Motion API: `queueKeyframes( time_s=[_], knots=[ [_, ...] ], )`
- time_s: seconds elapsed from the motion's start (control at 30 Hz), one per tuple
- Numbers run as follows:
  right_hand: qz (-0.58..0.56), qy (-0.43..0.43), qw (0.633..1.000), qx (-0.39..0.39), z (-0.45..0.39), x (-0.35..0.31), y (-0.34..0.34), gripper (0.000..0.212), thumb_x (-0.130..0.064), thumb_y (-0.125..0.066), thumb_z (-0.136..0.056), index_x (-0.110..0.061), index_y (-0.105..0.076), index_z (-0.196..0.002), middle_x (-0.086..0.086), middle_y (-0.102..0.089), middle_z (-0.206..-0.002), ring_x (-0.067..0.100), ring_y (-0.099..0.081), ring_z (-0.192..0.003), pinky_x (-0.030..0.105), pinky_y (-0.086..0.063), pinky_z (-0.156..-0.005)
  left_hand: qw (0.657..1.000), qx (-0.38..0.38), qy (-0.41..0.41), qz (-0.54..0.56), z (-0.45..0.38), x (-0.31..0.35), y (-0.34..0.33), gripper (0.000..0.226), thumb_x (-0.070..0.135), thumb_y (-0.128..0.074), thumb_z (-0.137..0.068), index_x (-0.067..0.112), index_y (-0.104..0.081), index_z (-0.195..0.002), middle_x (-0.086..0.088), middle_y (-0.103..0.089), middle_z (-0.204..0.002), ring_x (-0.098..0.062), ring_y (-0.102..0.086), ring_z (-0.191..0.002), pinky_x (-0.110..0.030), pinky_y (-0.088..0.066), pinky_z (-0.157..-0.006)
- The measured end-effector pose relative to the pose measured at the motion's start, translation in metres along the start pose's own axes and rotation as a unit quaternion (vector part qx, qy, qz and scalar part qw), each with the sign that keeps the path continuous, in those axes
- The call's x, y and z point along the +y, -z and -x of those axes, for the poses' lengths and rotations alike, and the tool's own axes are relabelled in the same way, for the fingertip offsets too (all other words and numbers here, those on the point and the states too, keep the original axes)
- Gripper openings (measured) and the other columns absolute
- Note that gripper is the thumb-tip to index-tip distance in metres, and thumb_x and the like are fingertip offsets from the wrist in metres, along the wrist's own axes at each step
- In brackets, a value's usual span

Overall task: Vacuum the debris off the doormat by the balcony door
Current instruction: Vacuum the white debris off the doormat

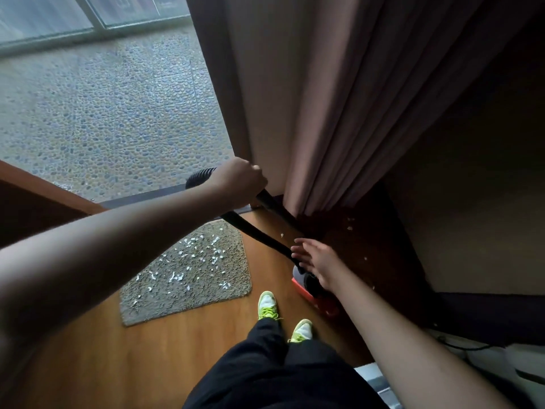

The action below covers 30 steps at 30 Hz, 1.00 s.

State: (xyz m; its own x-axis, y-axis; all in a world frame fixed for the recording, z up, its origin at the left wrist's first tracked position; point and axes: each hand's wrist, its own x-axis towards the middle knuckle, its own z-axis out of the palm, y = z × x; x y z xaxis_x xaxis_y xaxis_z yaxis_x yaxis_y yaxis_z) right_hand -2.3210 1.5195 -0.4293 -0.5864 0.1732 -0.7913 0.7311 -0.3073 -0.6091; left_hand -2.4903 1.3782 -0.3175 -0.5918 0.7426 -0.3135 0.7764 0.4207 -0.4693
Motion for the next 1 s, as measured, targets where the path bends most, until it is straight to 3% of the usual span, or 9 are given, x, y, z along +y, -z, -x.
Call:
queueKeyframes(
  time_s=[0.1, 0.27, 0.4, 0.47, 0.53, 0.7, 0.8, 0.93, 1.0],
  knots=[
    [-0.069, -0.029, 0.997, -0.037, 0.002, -0.007, -0.021, 0.041, -0.023, -0.032, -0.105, 0.002, -0.042, -0.137, 0.023, -0.058, -0.128, 0.032, -0.06, -0.111, 0.043, -0.042, -0.103, 1.0, 0.022, 0.0, -0.008, 0.023, 0.024, 0.009, 0.02, 0.025, -0.047, -0.097, 0.024, -0.065, -0.106, 0.0, -0.067, -0.102, -0.02, -0.07, -0.086, -0.027, -0.036, -0.052],
    [-0.241, -0.109, 0.964, -0.034, -0.012, -0.023, -0.035, 0.057, -0.044, -0.034, -0.102, -0.003, -0.035, -0.142, 0.021, -0.053, -0.135, 0.03, -0.055, -0.122, 0.038, -0.039, -0.107, 0.996, 0.046, 0.047, 0.055, 0.059, 0.042, 0.024, 0.023, 0.027, -0.045, -0.098, 0.022, -0.066, -0.105, 0.0, -0.068, -0.095, -0.021, -0.069, -0.076, -0.027, -0.041, -0.052],
    [-0.261, -0.116, 0.958, -0.023, -0.02, -0.014, -0.039, 0.042, -0.033, -0.041, -0.103, -0.001, -0.049, -0.129, 0.022, -0.063, -0.103, 0.03, -0.064, -0.092, 0.037, -0.05, -0.091, 0.992, 0.015, 0.06, 0.106, 0.094, 0.061, 0.031, 0.021, 0.024, -0.044, -0.098, 0.02, -0.062, -0.108, -0.001, -0.065, -0.096, -0.024, -0.068, -0.077, -0.029, -0.039, -0.053],
    [-0.259, -0.128, 0.957, -0.018, -0.024, -0.004, -0.044, 0.027, -0.026, -0.044, -0.103, -0.002, -0.05, -0.114, 0.021, -0.059, -0.092, 0.03, -0.06, -0.078, 0.034, -0.059, -0.061, 0.99, -0.001, 0.075, 0.118, 0.109, 0.068, 0.029, 0.021, 0.024, -0.042, -0.099, 0.019, -0.061, -0.106, -0.001, -0.064, -0.095, -0.023, -0.068, -0.076, -0.029, -0.039, -0.053],
    [-0.25, -0.146, 0.957, -0.02, -0.027, 0.009, -0.048, 0.024, -0.025, -0.045, -0.102, -0.002, -0.05, -0.102, 0.02, -0.057, -0.088, 0.03, -0.058, -0.075, 0.032, -0.054, -0.038, 0.989, -0.016, 0.083, 0.123, 0.123, 0.075, 0.026, 0.02, 0.024, -0.042, -0.099, 0.018, -0.06, -0.106, -0.001, -0.063, -0.095, -0.023, -0.067, -0.076, -0.03, -0.04, -0.053],
    [-0.245, -0.165, 0.955, -0.017, -0.027, 0.028, -0.069, 0.025, -0.025, -0.046, -0.101, -0.002, -0.05, -0.09, 0.018, -0.059, -0.084, 0.029, -0.059, -0.072, 0.036, -0.053, -0.037, 0.973, -0.049, 0.082, 0.211, 0.15, 0.088, 0.018, 0.027, 0.032, -0.047, -0.097, 0.017, -0.054, -0.118, -0.006, -0.06, -0.108, -0.027, -0.066, -0.091, -0.032, -0.041, -0.061],
    [-0.196, -0.174, 0.965, 0.013, -0.031, 0.039, -0.09, 0.023, -0.026, -0.05, -0.099, -0.005, -0.052, -0.089, 0.017, -0.06, -0.083, 0.028, -0.06, -0.07, 0.036, -0.055, -0.048, 0.955, -0.051, 0.086, 0.278, 0.164, 0.092, 0.006, 0.031, 0.037, -0.047, -0.096, 0.017, -0.052, -0.12, -0.008, -0.059, -0.11, -0.031, -0.065, -0.092, -0.032, -0.043, -0.064],
    [-0.094, -0.183, 0.979, 0.01, -0.033, 0.047, -0.122, 0.019, -0.021, -0.057, -0.091, -0.01, -0.051, -0.076, 0.01, -0.056, -0.066, 0.024, -0.057, -0.057, 0.031, -0.053, -0.056, 0.921, -0.049, 0.111, 0.369, 0.185, 0.095, -0.008, 0.035, 0.034, -0.046, -0.095, 0.018, -0.052, -0.125, -0.011, -0.057, -0.109, -0.034, -0.065, -0.09, -0.036, -0.049, -0.068],
    [-0.084, -0.194, 0.977, -0.006, -0.026, 0.045, -0.134, 0.024, -0.018, -0.053, -0.092, -0.009, -0.049, -0.07, 0.009, -0.056, -0.053, 0.023, -0.056, -0.047, 0.028, -0.051, -0.051, 0.896, -0.057, 0.128, 0.421, 0.194, 0.093, -0.017, 0.038, 0.036, -0.051, -0.092, 0.021, -0.053, -0.126, -0.009, -0.056, -0.109, -0.033, -0.064, -0.094, -0.036, -0.049, -0.074]
  ],
)
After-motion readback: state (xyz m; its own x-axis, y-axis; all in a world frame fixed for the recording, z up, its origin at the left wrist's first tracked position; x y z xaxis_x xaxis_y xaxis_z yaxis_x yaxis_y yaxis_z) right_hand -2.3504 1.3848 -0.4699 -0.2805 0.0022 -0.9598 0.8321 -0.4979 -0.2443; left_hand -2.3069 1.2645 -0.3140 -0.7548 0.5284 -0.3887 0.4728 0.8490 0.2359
